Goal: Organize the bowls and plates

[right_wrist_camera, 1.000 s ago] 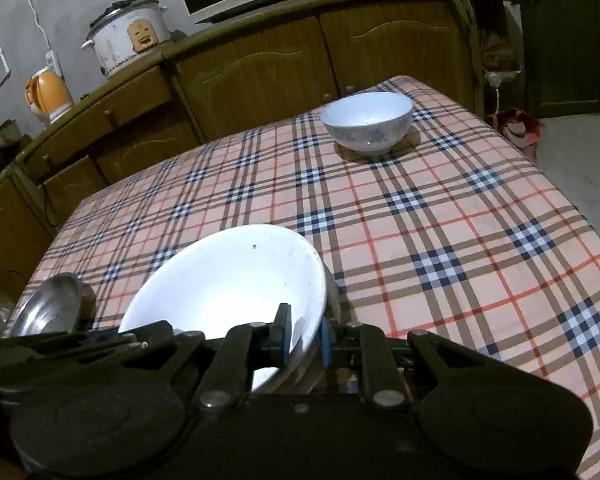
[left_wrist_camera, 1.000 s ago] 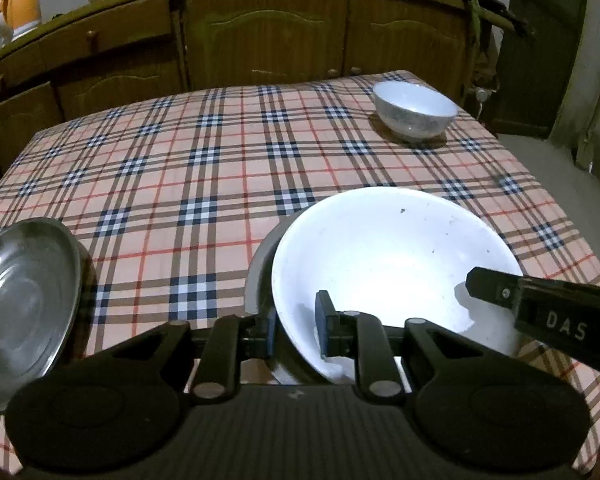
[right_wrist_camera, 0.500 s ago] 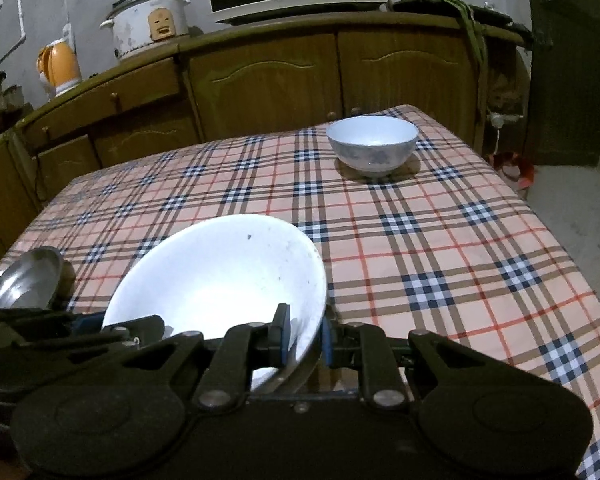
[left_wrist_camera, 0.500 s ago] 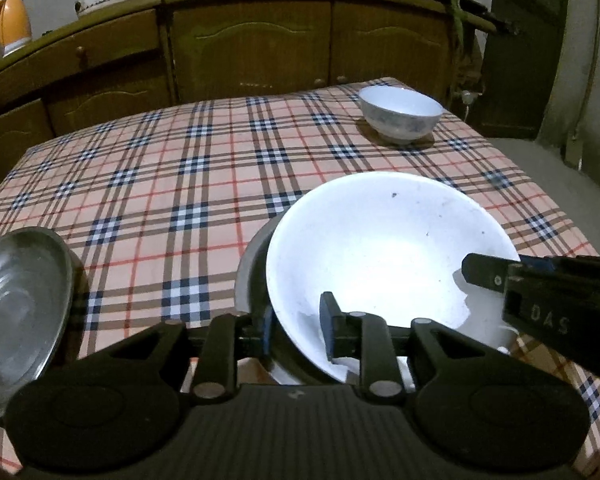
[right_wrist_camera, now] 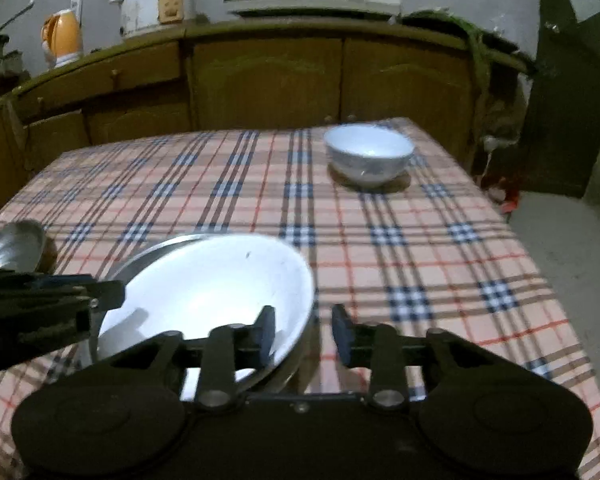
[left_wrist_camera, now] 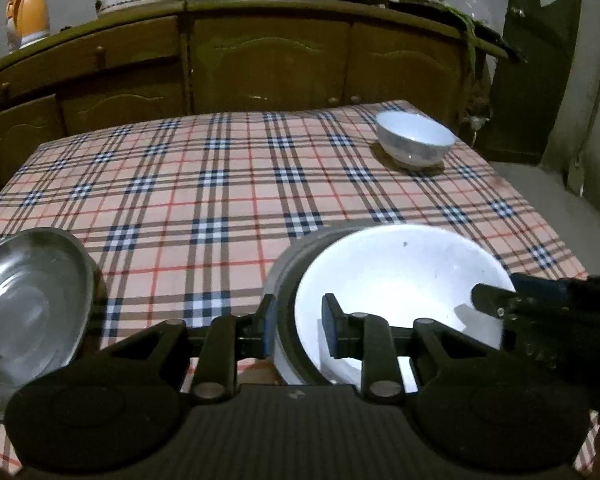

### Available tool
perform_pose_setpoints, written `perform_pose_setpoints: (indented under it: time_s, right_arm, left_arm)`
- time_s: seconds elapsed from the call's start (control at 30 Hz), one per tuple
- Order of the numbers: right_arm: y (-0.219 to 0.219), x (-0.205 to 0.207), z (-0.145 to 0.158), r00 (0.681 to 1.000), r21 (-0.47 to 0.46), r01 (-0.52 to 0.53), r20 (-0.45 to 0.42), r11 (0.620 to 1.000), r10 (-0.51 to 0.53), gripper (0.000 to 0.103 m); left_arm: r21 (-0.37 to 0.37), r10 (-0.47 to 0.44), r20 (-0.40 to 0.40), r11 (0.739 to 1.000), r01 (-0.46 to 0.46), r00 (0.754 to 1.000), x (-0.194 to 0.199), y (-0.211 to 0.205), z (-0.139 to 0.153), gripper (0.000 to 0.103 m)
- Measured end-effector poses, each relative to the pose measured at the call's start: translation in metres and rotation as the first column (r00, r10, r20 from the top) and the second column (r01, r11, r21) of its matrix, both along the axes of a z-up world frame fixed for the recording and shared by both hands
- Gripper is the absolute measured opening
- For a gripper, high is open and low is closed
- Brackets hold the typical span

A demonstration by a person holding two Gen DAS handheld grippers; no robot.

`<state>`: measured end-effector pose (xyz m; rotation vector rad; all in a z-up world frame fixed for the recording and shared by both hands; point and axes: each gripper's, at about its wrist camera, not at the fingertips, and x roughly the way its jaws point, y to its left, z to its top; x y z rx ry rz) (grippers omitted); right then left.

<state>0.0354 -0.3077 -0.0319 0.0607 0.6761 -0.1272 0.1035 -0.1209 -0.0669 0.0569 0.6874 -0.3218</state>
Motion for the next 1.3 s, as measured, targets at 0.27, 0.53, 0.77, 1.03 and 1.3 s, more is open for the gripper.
perform_pose_setpoints:
  time_s: [0.27,0.53,0.77,1.03,1.3]
  right_arm:
    - [-0.036,-0.001,0.027,0.992,0.109,0.062,0.102,0.992,-0.073,0.050]
    - [-0.051,0.003,0.013,0.995,0.126,0.071,0.058,0.989,-0.079,0.050]
    - [-0.073,0.019,0.029,0.989,0.144,0.094,0.104,0.985,-0.109,0.050]
    - [-0.126,0.055,0.051,0.976,0.192,0.141,0.138,0.971,-0.169,0.054]
    - [-0.163,0.115,0.050,0.976,0.199,0.149,0.127,0.969,-0.176,0.055]
  left_arm:
    - [-0.066,0.001,0.009,0.998,-0.001,1.000,0.010,0.004,0.021,0.048]
    - [-0.066,0.001,0.019,0.998,0.000,1.000,0.017,0.000,0.027,0.058]
    - [-0.052,-0.027,0.039,0.998,0.029,0.999,0.039,-0.013,0.045,0.067]
    - [-0.036,-0.039,0.055,0.998,0.041,0.998,0.087,-0.040,0.065,0.074]
    - [0.006,-0.076,0.047,0.997,0.076,0.996,0.147,-0.086,0.061,0.076]
